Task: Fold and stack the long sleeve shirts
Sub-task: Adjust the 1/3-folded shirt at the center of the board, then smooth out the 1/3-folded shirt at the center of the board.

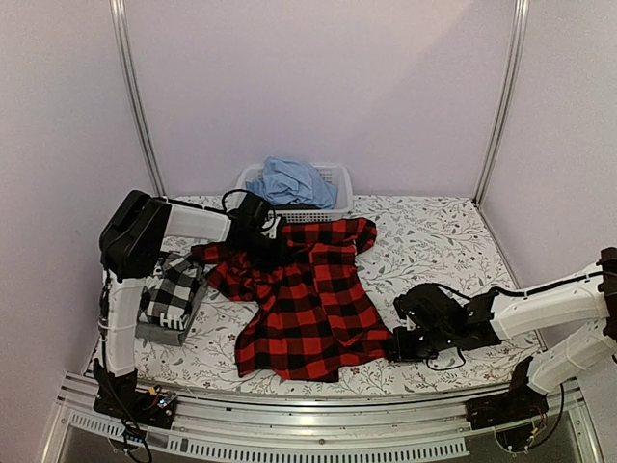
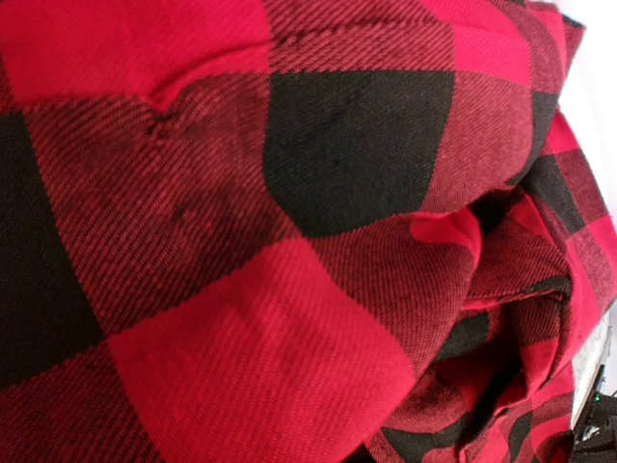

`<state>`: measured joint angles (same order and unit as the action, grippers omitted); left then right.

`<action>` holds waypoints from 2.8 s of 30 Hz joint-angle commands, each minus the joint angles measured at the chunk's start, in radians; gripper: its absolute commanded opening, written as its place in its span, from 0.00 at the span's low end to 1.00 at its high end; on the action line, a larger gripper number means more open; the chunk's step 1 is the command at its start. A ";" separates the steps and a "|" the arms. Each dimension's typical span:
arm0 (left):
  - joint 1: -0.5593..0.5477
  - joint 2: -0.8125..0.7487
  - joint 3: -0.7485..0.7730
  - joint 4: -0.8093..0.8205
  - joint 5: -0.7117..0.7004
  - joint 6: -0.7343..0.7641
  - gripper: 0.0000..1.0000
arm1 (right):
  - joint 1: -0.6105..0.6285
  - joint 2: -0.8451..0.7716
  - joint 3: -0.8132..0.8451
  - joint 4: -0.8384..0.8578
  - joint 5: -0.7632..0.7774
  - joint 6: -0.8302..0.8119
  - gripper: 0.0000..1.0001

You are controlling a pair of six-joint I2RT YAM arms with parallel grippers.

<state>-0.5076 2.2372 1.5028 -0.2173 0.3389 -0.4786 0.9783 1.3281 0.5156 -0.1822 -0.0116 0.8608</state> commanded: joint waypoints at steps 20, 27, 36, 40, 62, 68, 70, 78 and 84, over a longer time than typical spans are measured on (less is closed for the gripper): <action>-0.214 -0.385 -0.142 -0.146 -0.110 -0.027 0.26 | 0.112 0.081 0.190 -0.044 0.006 -0.022 0.34; -0.332 -0.248 -0.089 -0.040 0.069 -0.090 0.26 | 0.113 0.066 0.251 -0.164 0.084 -0.032 0.40; -0.347 -0.061 -0.131 -0.051 0.164 -0.053 0.25 | -0.017 -0.116 0.108 -0.093 0.034 -0.054 0.59; -0.318 -0.026 -0.142 -0.128 0.088 -0.018 0.24 | -0.074 -0.123 0.014 0.068 -0.053 -0.075 0.52; -0.260 -0.023 -0.144 -0.201 0.046 0.047 0.24 | -0.079 0.056 -0.052 0.357 -0.096 -0.127 0.35; -0.258 -0.021 -0.138 -0.211 0.047 0.051 0.24 | -0.080 -0.066 -0.046 0.273 -0.061 -0.134 0.46; -0.258 -0.022 -0.140 -0.212 0.050 0.051 0.24 | -0.094 -0.071 0.011 0.235 -0.069 -0.133 0.51; -0.263 -0.043 -0.147 -0.206 0.060 0.051 0.24 | -0.151 0.132 0.199 0.125 -0.125 -0.160 0.55; -0.283 -0.094 -0.076 -0.186 0.082 0.035 0.24 | -0.153 0.230 0.227 0.118 -0.159 -0.178 0.54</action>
<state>-0.7937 2.1509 1.4029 -0.3099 0.4812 -0.4408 0.8291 1.5238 0.7292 -0.0101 -0.1375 0.7059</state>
